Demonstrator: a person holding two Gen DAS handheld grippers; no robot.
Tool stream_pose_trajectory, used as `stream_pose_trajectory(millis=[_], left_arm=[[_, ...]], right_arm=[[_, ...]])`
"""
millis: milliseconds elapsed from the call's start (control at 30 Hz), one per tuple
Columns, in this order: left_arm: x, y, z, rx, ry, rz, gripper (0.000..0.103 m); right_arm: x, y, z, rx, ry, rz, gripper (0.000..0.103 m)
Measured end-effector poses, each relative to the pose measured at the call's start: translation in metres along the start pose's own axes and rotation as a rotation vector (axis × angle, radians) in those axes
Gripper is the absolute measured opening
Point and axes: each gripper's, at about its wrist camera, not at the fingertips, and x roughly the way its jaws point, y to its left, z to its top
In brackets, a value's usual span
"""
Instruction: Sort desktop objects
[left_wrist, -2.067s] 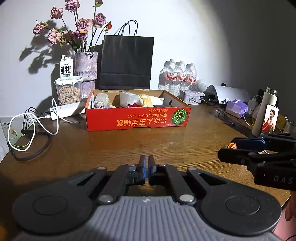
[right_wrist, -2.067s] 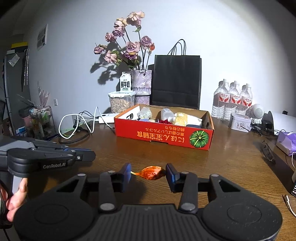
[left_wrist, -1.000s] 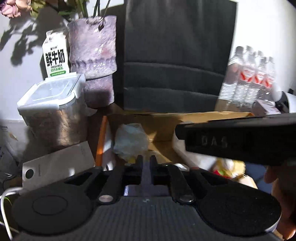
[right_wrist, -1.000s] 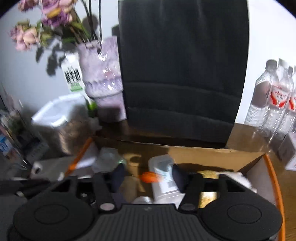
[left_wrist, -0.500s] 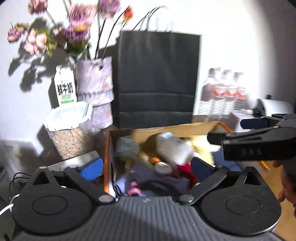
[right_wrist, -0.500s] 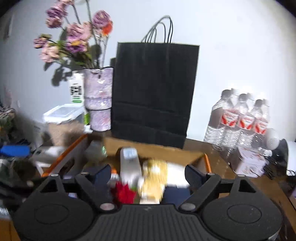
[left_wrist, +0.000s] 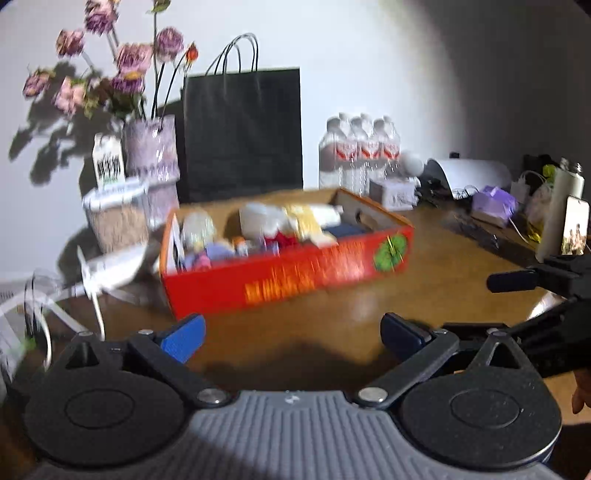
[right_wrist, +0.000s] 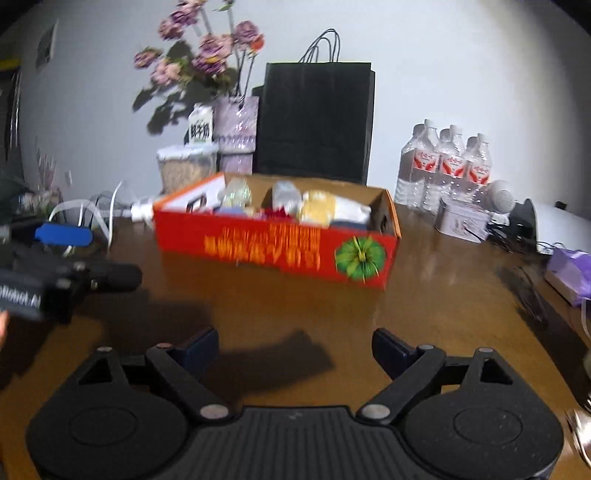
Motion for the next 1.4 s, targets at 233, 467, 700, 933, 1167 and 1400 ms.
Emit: stream_pose_trajectory(millis=[233, 467, 700, 933, 1167, 1400], left_arm=[[-0.029, -0.013, -0.057, -0.063, 0.02, -0.031, 0.103], [-0.045, -0.015, -0.075, -0.055, 0.017, -0.041, 0.103], [-0.041, -0.01, -0.075, -0.092, 0.022, -0.007, 0.103], [-0.017, -0.008, -0.071, -0.106, 0.056, 0.083, 0.103], [0.005, 0.0, -0.066, -0.194, 0.118, 0.106, 0.103], [0.027, 0.005, -0.058, -0.236, 0.145, 0.13, 0.103]], right_arm=[[-0.031, 0.01, -0.043, -0.009, 0.003, -0.03, 0.092], [-0.04, 0.012, -0.055, 0.013, 0.004, -0.033, 0.092], [-0.036, 0.012, -0.051, 0.049, -0.008, -0.04, 0.092], [-0.002, 0.021, -0.042, 0.124, 0.077, -0.08, 0.098], [0.026, 0.039, -0.037, 0.09, 0.118, -0.131, 0.103], [0.049, 0.033, -0.023, 0.122, 0.132, -0.081, 0.103]])
